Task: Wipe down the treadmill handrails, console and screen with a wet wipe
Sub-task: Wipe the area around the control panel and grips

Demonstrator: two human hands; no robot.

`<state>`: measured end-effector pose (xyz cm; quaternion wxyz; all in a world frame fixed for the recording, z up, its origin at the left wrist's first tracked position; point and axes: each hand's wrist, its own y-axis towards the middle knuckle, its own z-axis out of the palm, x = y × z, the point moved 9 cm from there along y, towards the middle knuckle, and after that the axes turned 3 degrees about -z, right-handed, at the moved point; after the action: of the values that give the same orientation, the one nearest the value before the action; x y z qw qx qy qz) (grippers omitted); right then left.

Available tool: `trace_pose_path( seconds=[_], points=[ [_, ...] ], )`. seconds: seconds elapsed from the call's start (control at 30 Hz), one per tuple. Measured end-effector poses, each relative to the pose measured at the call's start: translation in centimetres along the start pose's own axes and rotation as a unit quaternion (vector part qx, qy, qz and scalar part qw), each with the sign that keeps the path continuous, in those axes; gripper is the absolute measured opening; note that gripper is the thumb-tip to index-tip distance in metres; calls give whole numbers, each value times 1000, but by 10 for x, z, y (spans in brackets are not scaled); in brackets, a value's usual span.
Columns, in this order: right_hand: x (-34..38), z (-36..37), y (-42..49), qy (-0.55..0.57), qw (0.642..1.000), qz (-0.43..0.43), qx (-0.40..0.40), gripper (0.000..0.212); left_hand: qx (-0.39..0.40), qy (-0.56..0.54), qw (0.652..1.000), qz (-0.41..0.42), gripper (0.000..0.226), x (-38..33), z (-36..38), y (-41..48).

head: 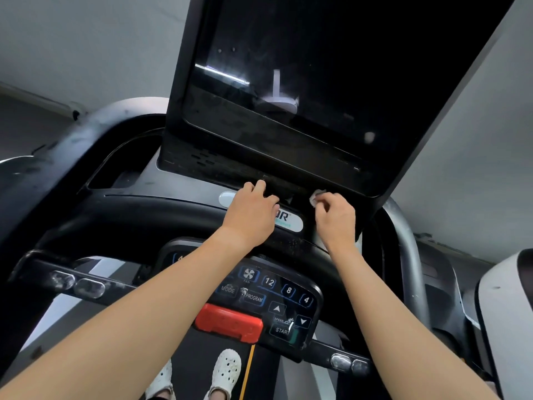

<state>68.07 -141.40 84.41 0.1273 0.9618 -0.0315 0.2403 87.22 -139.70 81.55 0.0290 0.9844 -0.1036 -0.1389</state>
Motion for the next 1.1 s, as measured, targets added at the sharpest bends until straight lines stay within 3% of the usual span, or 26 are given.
trace_pose_path(
  seconds=[0.1, 0.27, 0.5, 0.77, 0.97, 1.1],
  points=[
    [20, 12, -8, 19, 999, -29, -1, 15, -5, -14, 1000, -2, 39, 0, -1, -1],
    [47, 36, -9, 1, 991, -113, 75, 17, -9, -17, 1000, 5, 36, 0, -2, -1],
    [3, 0, -14, 20, 999, -2, -35, 16, -19, -1, 1000, 6, 40, -1, -2, 0],
    [38, 32, -9, 51, 995, -58, 58, 8, -25, -10, 1000, 4, 41, -1, -4, -1],
    [-10, 6, -18, 52, 994, 62, -76, 12, -15, -14, 1000, 5, 42, 0, -2, 0],
    [15, 10, -16, 67, 989, 53, -118, 15, -11, -64, 998, 5, 43, 5, -7, -2]
  ],
)
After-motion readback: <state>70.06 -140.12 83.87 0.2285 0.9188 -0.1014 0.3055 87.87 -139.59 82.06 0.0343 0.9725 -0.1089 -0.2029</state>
